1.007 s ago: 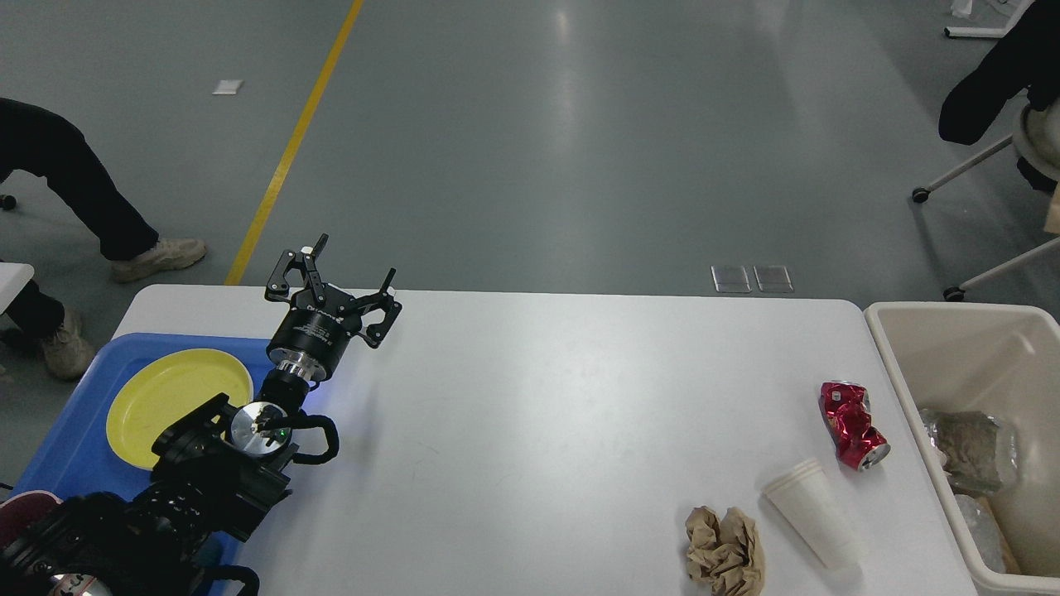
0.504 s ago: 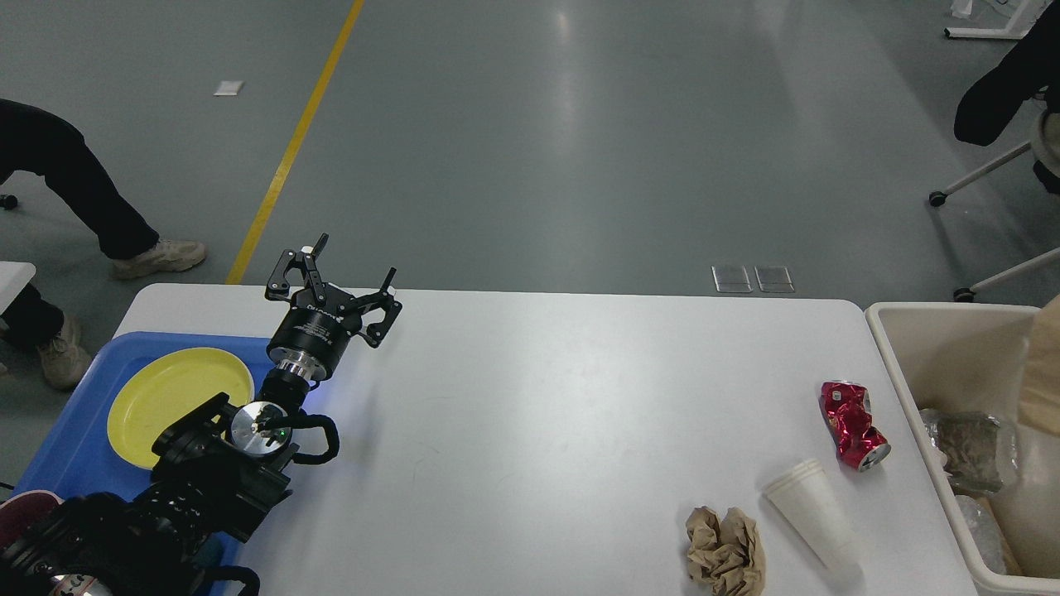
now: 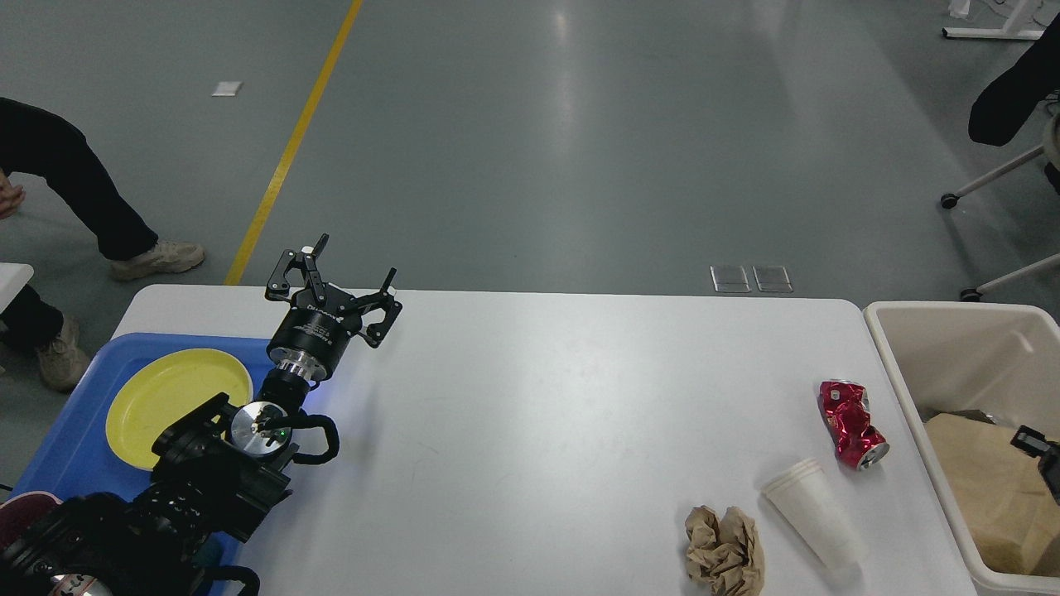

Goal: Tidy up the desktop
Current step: 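Release the bag and withdraw the right gripper from the bin, then lower the right gripper onto the crushed red can and grasp it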

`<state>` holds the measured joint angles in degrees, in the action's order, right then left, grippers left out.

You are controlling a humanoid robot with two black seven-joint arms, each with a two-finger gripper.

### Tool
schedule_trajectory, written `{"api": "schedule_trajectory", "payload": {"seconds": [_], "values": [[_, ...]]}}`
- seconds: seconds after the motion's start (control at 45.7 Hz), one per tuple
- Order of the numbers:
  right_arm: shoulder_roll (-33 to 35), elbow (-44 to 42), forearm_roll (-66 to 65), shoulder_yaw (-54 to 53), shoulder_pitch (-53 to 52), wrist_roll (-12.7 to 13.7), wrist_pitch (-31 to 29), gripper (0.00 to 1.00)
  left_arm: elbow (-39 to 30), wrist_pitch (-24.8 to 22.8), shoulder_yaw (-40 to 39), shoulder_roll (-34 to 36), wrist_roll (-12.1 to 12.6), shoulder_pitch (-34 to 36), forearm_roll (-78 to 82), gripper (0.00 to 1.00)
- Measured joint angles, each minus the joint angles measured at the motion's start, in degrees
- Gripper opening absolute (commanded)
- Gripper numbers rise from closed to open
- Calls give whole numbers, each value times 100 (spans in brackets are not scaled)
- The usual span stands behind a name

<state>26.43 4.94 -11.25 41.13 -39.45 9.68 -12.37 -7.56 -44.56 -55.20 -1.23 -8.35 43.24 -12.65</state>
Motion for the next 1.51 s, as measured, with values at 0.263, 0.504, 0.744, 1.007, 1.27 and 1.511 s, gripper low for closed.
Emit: {"api": "schedule_trajectory", "payload": {"seconds": [0.263, 0.504, 0.744, 1.007, 1.27, 1.511], "values": [[233, 978, 0, 115, -575, -1, -45, 100, 0, 0, 0, 0, 0, 0, 0, 97], [725, 2246, -44, 1038, -1919, -9, -128, 100, 0, 0, 0, 0, 0, 0, 0, 97], [751, 3106, -274, 1854, -3428, -9, -941, 100, 0, 0, 0, 0, 0, 0, 0, 97], [141, 3496, -732, 1888, -4615, 3, -1912, 100, 0, 0, 0, 0, 0, 0, 0, 97], [-1027, 3514, -912, 1868, -4686, -4, -2178, 100, 0, 0, 0, 0, 0, 0, 0, 97], [-1524, 2800, -1472, 1878, -3805, -9, -2152, 100, 0, 0, 0, 0, 0, 0, 0, 97]]}}
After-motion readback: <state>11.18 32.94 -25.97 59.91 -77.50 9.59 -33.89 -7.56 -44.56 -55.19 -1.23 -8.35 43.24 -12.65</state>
